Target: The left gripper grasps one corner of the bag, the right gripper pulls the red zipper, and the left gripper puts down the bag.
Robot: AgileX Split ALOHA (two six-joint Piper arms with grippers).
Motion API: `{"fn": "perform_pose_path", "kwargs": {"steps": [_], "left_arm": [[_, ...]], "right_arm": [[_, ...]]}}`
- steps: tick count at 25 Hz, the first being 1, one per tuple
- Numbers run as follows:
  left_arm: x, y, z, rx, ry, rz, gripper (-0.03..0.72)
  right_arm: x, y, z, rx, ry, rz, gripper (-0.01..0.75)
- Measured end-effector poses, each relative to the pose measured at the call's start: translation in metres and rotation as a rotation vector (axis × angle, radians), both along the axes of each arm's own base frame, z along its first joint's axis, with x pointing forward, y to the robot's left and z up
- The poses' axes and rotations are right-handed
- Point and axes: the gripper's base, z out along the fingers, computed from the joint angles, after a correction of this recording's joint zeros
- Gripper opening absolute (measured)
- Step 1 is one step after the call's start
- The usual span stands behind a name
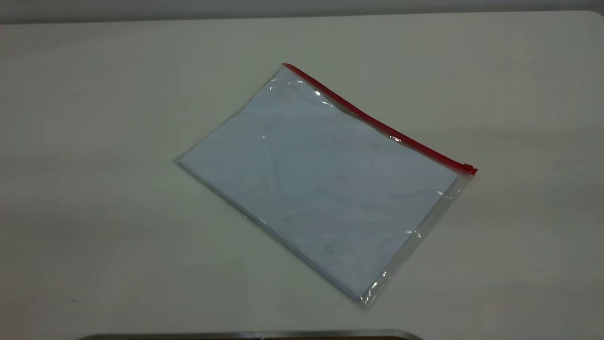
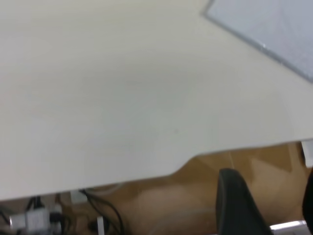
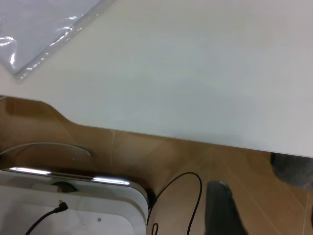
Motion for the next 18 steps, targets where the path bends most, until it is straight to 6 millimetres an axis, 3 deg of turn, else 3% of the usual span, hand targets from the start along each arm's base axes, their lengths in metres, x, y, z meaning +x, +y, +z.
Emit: {"fn": "perform_pose_path", "kwargs": {"steps": [5, 14, 18], "left_arm": [[-0.01, -0.001, 0.0, 0.008, -0.061, 0.0, 0.398], [-0.013, -0.002, 0.0, 0.011, -0.08, -0.011, 0.398], [-0.022, -0.003, 0.0, 0.015, -0.138, -0.059, 0.398]], "right_arm": [[-0.011, -0.002, 0.006, 0.014, -0.088, -0.018, 0.466], [-0.074, -0.009, 0.018, 0.041, -0.516, -0.103, 0.466], [-0.079, -0.009, 0.017, 0.042, -0.533, -0.103, 0.466]]}}
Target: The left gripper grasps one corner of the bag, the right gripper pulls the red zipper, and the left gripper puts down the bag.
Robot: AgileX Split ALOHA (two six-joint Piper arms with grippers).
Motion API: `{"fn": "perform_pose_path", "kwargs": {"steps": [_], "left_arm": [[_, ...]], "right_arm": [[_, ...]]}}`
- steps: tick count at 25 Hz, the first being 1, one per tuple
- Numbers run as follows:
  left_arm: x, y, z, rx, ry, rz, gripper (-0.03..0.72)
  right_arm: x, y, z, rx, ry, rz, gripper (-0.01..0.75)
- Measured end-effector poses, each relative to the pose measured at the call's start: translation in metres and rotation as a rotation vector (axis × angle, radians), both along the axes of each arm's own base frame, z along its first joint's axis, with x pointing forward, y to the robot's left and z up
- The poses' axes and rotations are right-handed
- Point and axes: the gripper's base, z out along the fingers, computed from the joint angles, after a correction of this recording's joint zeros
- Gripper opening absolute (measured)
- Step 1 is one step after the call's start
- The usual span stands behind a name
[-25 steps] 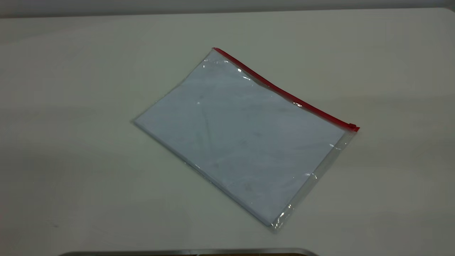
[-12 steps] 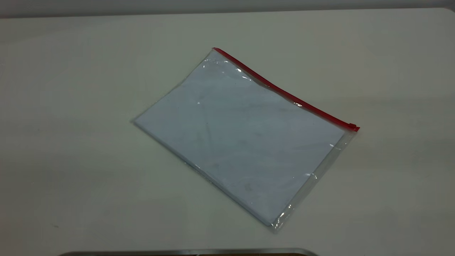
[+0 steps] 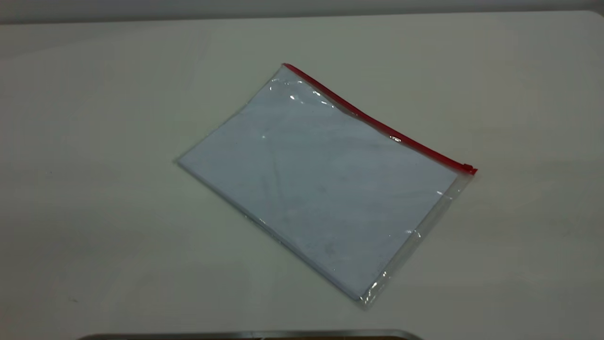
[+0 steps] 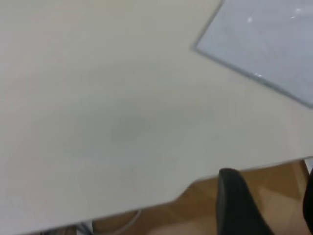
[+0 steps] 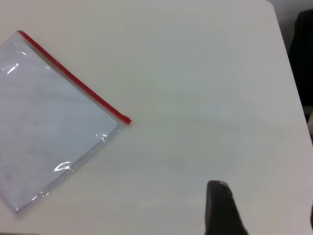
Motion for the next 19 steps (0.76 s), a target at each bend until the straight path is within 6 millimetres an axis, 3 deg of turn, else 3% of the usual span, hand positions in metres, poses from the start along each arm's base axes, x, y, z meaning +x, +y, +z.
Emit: {"fn": "perform_pose_path", "kwargs": {"steps": [4, 19], "left_arm": [[-0.0107, -0.001, -0.0018, 0.005, -0.059, -0.009, 0.398], [-0.0111, -0.001, -0.002, 0.005, -0.059, -0.01, 0.397]], "right_arm": [[-0.0001, 0.0001, 0.0, 0.001, -0.001, 0.0, 0.466], [-0.0001, 0.0003, 0.0001, 0.003, -0.002, 0.001, 0.465]]}}
